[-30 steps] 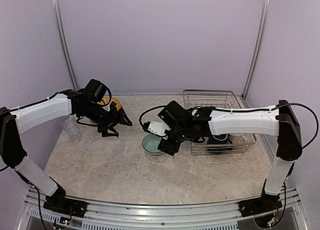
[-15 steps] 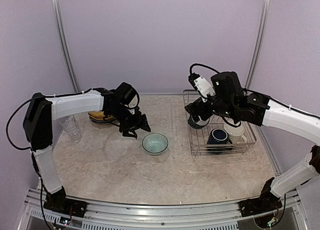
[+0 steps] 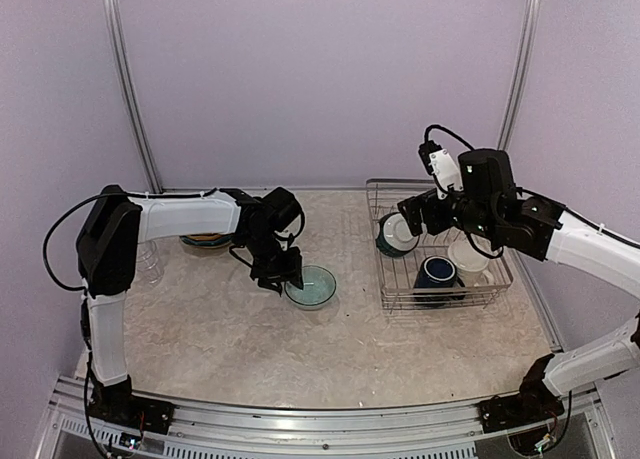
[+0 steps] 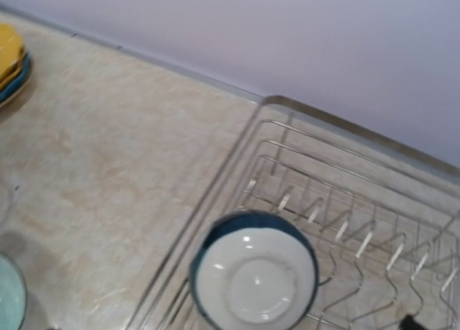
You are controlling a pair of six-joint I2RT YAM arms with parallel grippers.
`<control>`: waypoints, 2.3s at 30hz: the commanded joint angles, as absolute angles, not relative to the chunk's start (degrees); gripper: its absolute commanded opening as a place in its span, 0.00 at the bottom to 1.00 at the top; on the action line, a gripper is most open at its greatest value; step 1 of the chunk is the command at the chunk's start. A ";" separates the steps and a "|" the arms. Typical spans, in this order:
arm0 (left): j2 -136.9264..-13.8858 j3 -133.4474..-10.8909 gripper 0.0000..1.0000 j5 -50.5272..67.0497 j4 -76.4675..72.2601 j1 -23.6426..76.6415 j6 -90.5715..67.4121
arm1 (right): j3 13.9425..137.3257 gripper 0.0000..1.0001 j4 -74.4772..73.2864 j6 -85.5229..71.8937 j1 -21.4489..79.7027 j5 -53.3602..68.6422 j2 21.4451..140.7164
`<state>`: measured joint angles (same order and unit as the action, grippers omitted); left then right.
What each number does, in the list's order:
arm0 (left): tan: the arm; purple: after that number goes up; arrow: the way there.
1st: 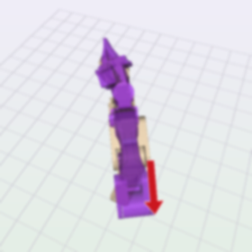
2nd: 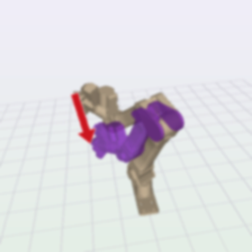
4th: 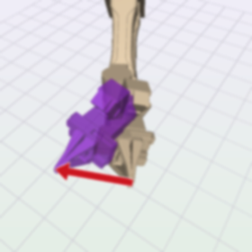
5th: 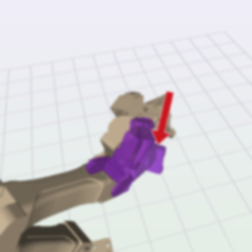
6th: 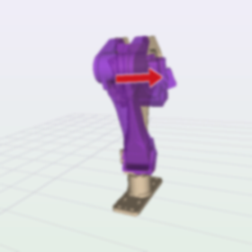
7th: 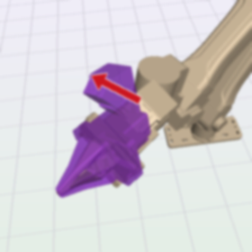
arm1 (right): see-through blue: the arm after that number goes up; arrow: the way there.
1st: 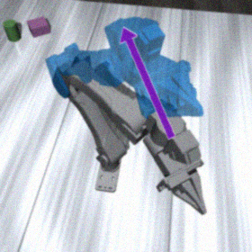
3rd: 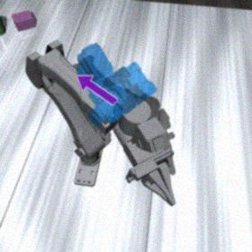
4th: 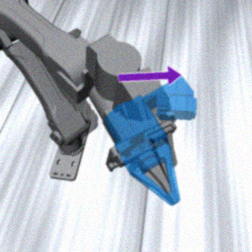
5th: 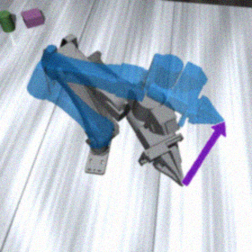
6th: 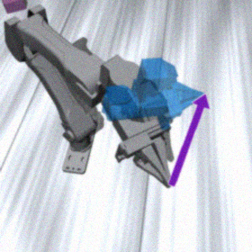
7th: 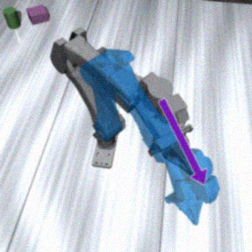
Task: Unload the mixed dishes from the dish rack
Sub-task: Grab the bowl at the center of the board, then place the bowl at the center of the board.
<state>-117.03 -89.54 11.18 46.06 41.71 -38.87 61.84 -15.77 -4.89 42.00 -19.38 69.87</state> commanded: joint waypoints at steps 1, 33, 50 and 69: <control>-118.17 -89.06 0.43 8.20 47.14 41.88 -38.22 | 59.96 1.00 -14.70 -11.18 37.15 -15.67 69.85; -121.59 -102.45 0.00 8.02 50.92 26.29 -32.63 | 61.02 1.00 -20.82 -21.27 24.06 -3.21 76.38; -135.95 -119.31 0.05 8.14 55.34 23.47 -30.67 | 61.45 1.00 -22.40 -22.49 24.10 -0.11 79.88; -113.68 -105.63 0.71 9.57 54.52 24.35 -29.11 | 64.68 1.00 -23.32 -24.71 25.31 1.62 84.86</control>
